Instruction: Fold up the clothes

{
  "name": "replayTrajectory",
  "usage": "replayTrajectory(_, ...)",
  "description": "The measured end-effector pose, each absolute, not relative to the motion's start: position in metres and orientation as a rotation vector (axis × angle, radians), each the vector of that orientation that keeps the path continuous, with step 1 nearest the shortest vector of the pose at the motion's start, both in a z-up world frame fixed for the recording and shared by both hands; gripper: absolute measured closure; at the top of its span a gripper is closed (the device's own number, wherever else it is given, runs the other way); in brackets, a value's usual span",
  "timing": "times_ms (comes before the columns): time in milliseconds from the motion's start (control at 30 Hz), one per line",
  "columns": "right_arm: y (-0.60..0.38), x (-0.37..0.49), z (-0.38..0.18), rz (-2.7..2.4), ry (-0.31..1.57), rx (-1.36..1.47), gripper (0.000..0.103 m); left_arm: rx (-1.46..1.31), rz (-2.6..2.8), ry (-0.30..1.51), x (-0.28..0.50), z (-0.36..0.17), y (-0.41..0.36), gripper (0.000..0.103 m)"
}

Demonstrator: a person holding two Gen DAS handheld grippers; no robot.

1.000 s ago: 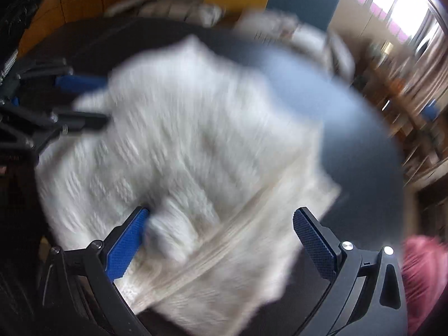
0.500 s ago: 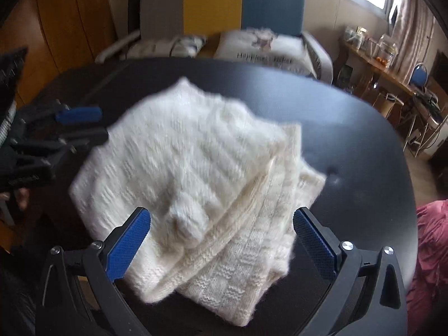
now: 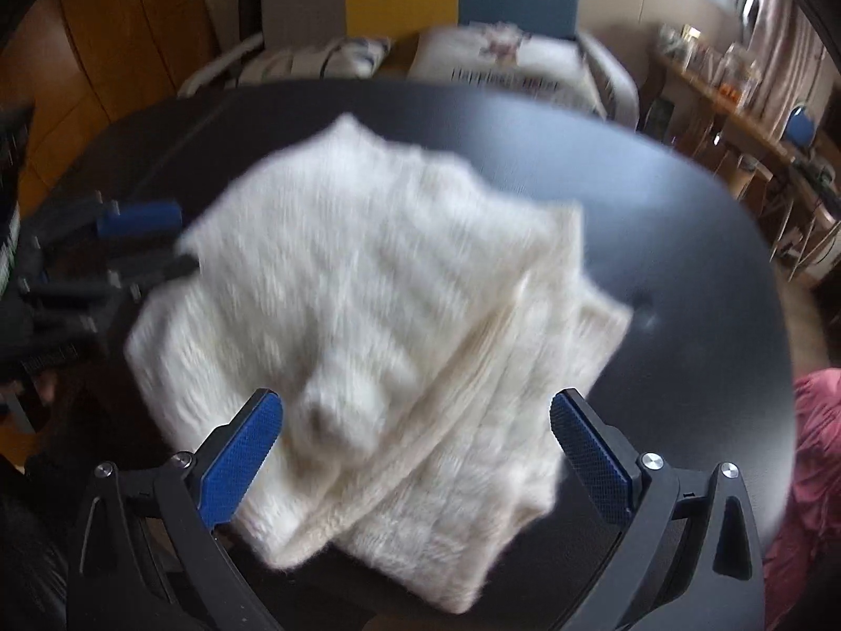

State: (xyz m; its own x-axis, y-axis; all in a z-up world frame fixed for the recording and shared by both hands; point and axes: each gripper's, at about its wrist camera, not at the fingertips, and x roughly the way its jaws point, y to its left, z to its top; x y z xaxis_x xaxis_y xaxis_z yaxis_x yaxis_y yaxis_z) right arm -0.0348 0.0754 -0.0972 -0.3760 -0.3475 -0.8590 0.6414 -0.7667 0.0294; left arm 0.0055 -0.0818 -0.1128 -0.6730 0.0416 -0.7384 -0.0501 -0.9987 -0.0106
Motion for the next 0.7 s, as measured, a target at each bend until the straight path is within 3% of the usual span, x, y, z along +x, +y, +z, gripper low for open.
replayTrajectory(133, 0.072, -0.049, -0.091, -2.200, 0.394, 1.208, 0.000, -1.266, 2.821, 0.011, 0.002, -0.116, -0.083, 0.055)
replayTrajectory(267, 0.062, -0.060, -0.141, -2.141, 0.402, 1.352, 0.000, -1.292, 2.807, 0.026, -0.004, -0.123, -0.083, 0.054)
replayTrajectory(367, 0.068, -0.066, -0.153, -2.118, 0.262, 1.352, 0.000, -1.281, 2.804, 0.046, -0.008, -0.121, -0.082, 0.054)
replayTrajectory(533, 0.071, -0.072, -0.129, -2.122, 0.279, 1.306, 0.000, -1.238, 2.843, 0.068, -0.028, -0.106, -0.090, 0.054)
replayTrajectory(700, 0.067, -0.090, -0.094, -2.136, 0.244, 1.157, 0.000, -1.306, 2.799, -0.021, -0.070, -0.111, -0.099, 0.054)
